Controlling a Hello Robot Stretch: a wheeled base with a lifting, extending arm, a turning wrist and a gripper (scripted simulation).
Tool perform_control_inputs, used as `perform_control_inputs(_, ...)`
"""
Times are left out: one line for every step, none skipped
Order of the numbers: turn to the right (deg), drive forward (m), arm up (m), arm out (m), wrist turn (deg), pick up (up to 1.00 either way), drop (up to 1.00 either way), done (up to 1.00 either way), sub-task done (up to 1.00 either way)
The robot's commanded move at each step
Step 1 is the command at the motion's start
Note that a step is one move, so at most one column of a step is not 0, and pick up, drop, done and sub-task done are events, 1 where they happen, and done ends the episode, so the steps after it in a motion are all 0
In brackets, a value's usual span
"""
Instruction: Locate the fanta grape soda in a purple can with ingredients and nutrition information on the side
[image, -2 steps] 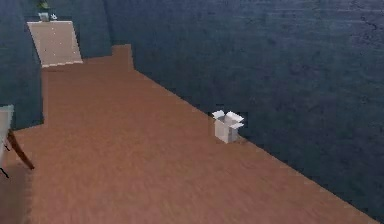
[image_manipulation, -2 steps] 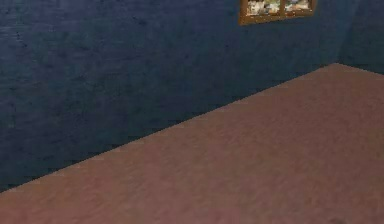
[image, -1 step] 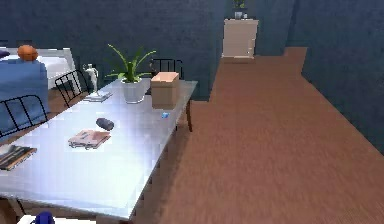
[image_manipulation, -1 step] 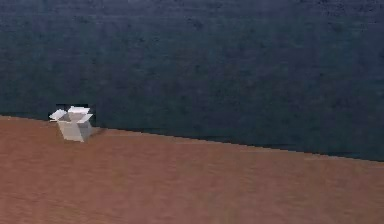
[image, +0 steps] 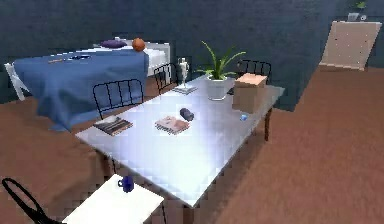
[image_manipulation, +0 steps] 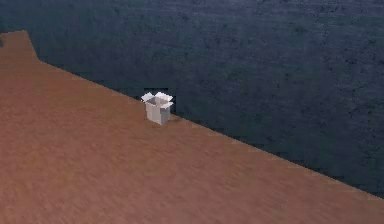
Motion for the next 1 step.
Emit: perform_control_inputs(0.0, 1.00, 0.00, 0.00, 0.0, 0.00, 0.00, 0.00, 0.00)
